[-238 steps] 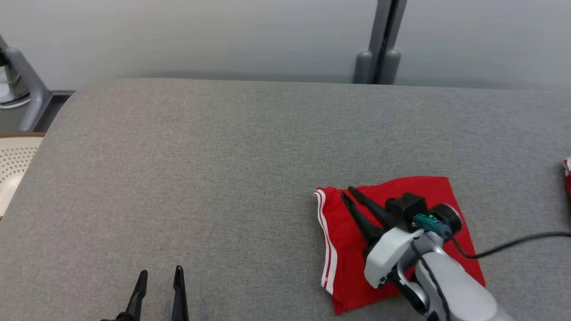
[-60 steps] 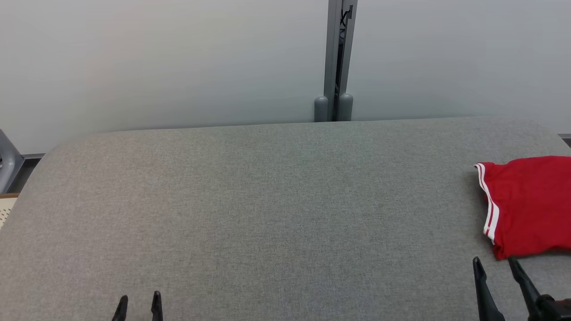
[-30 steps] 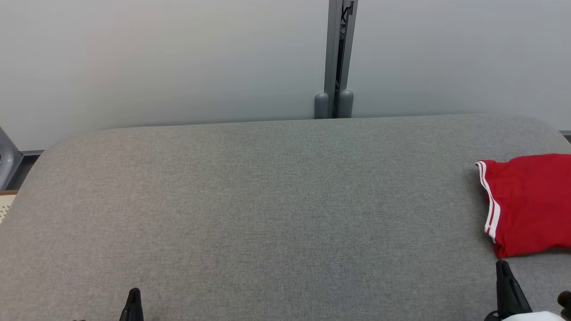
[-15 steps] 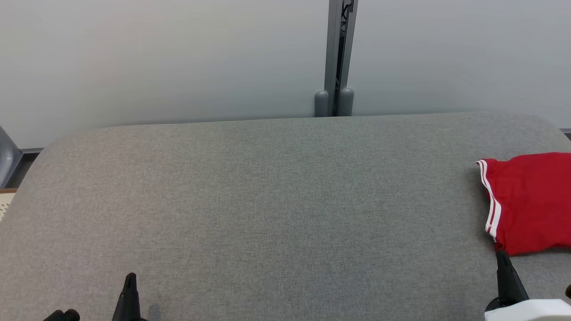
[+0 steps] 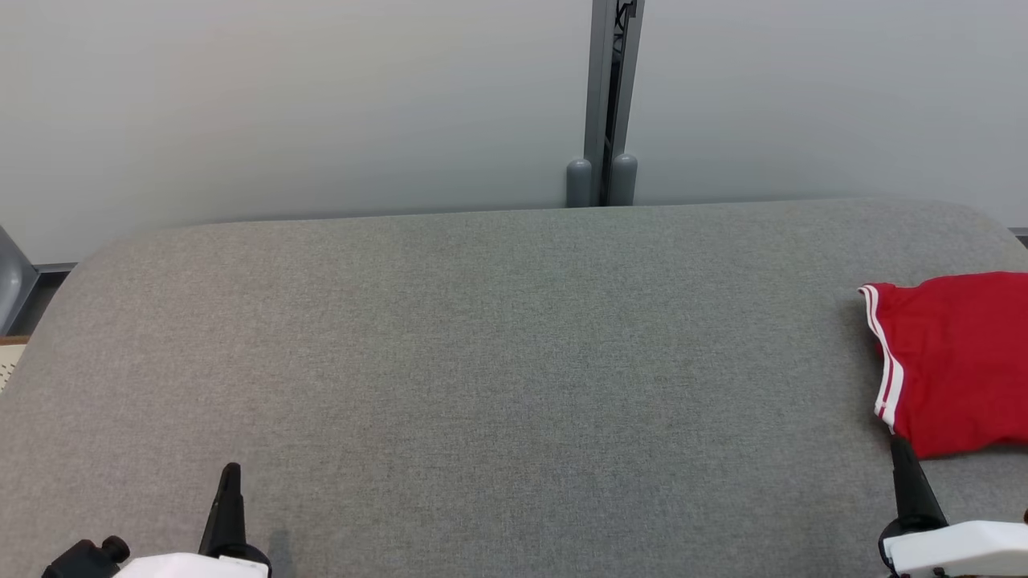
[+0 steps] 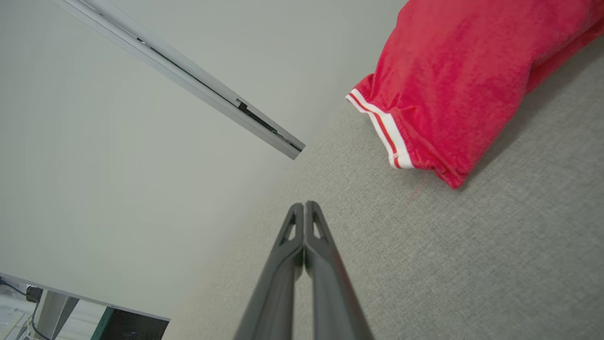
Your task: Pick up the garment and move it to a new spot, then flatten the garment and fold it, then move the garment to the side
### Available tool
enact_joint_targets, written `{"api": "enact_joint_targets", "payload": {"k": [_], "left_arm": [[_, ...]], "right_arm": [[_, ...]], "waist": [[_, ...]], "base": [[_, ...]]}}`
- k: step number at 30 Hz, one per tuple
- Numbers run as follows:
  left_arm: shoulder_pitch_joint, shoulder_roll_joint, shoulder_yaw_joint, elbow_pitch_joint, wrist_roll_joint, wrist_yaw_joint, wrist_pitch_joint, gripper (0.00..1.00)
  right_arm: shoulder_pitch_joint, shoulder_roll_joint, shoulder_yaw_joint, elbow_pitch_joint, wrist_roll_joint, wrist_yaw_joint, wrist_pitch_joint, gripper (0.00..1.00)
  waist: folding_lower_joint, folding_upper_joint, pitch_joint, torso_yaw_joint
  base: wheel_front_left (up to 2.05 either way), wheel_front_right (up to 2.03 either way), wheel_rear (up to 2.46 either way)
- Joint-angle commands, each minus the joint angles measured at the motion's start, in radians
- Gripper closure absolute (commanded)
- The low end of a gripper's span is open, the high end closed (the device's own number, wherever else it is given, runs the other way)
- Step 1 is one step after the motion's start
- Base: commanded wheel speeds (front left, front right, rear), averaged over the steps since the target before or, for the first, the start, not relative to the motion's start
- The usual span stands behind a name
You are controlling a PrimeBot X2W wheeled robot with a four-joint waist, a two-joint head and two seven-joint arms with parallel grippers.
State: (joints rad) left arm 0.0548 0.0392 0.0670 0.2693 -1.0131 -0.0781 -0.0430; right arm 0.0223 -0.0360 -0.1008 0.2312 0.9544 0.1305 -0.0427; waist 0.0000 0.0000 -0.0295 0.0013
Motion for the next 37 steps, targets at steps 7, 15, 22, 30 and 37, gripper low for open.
{"api": "enact_joint_targets", "payload": {"k": [7, 15, 22, 30, 37], "left_arm": [[-0.048, 0.008, 0.012, -0.016, -0.093, -0.012, 0.023, 1.0], [-0.067, 0.009, 0.018, -0.018, -0.172, -0.02, 0.044, 1.0], [-0.084, 0.009, 0.023, -0.019, -0.238, -0.025, 0.062, 1.0], [-0.1, 0.01, 0.028, -0.02, -0.3, -0.031, 0.079, 1.0], [-0.116, 0.011, 0.032, -0.021, -0.357, -0.035, 0.094, 1.0]], "right_arm": [[-0.04, -0.011, -0.006, -0.006, 0.101, 0.0, 0.024, 1.0], [-0.055, -0.012, -0.008, -0.003, 0.19, 0.0, 0.045, 1.0], [-0.067, -0.013, -0.009, -0.001, 0.262, 0.0, 0.063, 1.0], [-0.081, -0.014, -0.009, 0.002, 0.33, 0.0, 0.08, 1.0], [-0.09, -0.015, -0.011, 0.004, 0.393, 0.0, 0.096, 1.0]], "waist": [[0.0, 0.0, 0.003, 0.0], [0.0, 0.0, 0.007, 0.0], [0.0, 0.0, 0.01, 0.0], [0.0, 0.0, 0.013, -0.001], [0.0, 0.0, 0.017, -0.001]], "base": [[0.0, 0.0, 0.0], [0.0, 0.0, 0.0], [0.0, 0.0, 0.0], [0.0, 0.0, 0.0], [0.0, 0.0, 0.0]]}}
